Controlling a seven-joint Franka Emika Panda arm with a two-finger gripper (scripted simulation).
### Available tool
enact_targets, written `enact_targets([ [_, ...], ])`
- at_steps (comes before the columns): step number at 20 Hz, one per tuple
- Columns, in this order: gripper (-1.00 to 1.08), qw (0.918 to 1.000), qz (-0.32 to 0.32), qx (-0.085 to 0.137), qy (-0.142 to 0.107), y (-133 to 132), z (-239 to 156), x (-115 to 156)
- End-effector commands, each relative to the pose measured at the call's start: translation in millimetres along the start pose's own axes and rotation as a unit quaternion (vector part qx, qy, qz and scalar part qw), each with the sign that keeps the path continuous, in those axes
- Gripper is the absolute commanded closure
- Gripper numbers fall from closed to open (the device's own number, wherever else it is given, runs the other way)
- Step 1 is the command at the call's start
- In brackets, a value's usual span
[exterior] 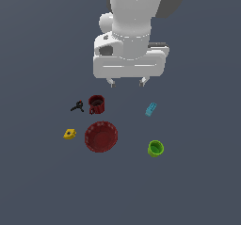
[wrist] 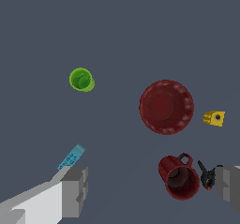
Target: Pick up a designated object from a clutter of objects.
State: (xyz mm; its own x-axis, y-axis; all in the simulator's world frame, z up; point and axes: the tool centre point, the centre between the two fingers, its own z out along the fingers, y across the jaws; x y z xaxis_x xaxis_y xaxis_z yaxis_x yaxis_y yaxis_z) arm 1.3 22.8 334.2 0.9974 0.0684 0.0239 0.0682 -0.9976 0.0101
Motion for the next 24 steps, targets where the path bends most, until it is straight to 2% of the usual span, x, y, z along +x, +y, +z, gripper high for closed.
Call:
enact_targets([
  [1,-0.92,1.0,0.0,0.0,0.0,0,0,0],
  [15,-0.92,0.9999,0.004,-0.009,-0.004,-1,-3,2],
  [24,-0.92,0.9996,0.029,-0.007,-0.004,-18,20,2],
])
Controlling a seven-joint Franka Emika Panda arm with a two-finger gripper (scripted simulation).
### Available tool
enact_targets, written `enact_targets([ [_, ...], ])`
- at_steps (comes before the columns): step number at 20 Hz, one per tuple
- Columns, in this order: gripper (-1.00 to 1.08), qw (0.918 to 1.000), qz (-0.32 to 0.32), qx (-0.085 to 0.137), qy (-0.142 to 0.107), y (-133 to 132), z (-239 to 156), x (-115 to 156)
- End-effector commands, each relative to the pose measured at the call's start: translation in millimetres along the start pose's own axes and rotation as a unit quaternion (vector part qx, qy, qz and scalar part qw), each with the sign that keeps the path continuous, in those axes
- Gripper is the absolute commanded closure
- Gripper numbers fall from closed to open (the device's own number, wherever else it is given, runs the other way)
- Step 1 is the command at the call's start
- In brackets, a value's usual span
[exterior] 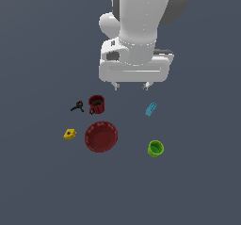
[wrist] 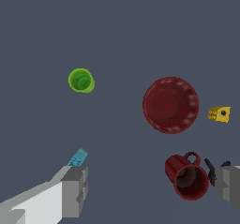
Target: Pick up a designated object from a clutter of objects.
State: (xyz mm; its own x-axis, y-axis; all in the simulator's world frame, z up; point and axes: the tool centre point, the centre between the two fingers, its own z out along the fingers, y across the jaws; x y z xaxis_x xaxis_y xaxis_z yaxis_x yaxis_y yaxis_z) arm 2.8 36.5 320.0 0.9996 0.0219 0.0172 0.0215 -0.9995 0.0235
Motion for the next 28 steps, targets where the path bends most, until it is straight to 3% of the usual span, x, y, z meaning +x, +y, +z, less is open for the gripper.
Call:
enact_targets([
  [1,-0.92,0.9999,0.01,0.001,0.0,-8,10,-1],
  [15,-0.92,0.9933,0.115,0.01,-0.005,-74,102,-27],
  [28,-0.92,0.9741,0.225,0.012,-0.01,-129,186,-80],
])
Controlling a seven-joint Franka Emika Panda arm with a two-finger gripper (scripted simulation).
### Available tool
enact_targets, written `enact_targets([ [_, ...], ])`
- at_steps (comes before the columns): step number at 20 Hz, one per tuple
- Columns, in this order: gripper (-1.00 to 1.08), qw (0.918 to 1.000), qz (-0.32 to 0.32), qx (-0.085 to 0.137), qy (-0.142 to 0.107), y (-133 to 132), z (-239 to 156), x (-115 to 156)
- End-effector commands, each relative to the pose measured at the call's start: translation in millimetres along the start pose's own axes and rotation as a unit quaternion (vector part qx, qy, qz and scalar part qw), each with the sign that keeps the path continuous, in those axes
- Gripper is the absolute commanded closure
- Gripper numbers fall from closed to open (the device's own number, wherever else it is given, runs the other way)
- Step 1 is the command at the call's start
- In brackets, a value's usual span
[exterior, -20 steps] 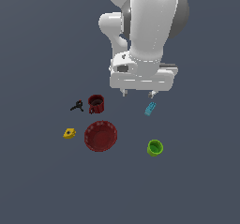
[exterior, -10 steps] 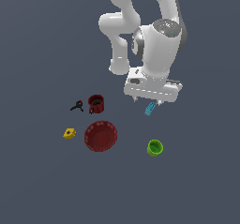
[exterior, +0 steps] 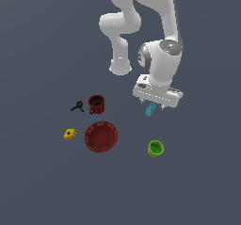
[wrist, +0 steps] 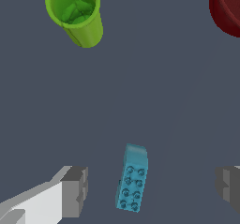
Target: Pick up a designated object from a clutter of objects.
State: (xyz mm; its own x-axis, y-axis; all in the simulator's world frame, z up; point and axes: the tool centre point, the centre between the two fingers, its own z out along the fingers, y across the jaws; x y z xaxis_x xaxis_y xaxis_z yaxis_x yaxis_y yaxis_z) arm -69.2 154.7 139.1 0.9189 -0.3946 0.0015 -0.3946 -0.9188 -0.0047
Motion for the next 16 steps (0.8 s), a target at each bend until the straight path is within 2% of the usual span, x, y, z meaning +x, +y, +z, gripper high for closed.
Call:
enact_targets([
  [1,-0.92,0.9997,0.022,0.0,0.0,-3,15,-15],
  [9,-0.92,0.9971,0.076,-0.001,-0.001,-4,51,-51],
  [16,-0.92,0.995,0.1,-0.002,-0.001,-3,65,-67],
])
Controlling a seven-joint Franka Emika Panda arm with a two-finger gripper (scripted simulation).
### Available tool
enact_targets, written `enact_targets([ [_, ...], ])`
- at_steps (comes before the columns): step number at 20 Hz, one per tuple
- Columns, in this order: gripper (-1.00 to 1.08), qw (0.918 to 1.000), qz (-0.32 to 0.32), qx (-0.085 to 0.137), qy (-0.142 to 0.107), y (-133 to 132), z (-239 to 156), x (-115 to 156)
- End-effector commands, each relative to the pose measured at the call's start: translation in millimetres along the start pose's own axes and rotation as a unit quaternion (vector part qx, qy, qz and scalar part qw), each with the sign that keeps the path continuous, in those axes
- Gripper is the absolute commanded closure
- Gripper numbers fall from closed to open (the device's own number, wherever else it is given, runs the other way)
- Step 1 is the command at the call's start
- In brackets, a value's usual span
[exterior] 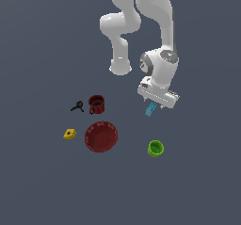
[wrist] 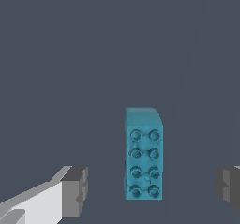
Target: Pick up a designated object from a clutter of objects.
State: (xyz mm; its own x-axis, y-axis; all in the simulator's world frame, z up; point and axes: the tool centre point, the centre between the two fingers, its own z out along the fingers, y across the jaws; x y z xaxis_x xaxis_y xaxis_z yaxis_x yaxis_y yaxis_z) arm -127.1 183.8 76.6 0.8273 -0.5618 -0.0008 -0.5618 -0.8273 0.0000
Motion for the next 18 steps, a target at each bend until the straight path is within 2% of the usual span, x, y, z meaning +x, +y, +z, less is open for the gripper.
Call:
enact_targets([
  [1,-0.92,1.0,0.006,0.0,0.0,1,3,-3],
  [10,-0.92,1.0,0.006,0.0,0.0,1,10,-5],
  [18,-0.92,1.0,0.008,0.0,0.0,2,40,-5],
])
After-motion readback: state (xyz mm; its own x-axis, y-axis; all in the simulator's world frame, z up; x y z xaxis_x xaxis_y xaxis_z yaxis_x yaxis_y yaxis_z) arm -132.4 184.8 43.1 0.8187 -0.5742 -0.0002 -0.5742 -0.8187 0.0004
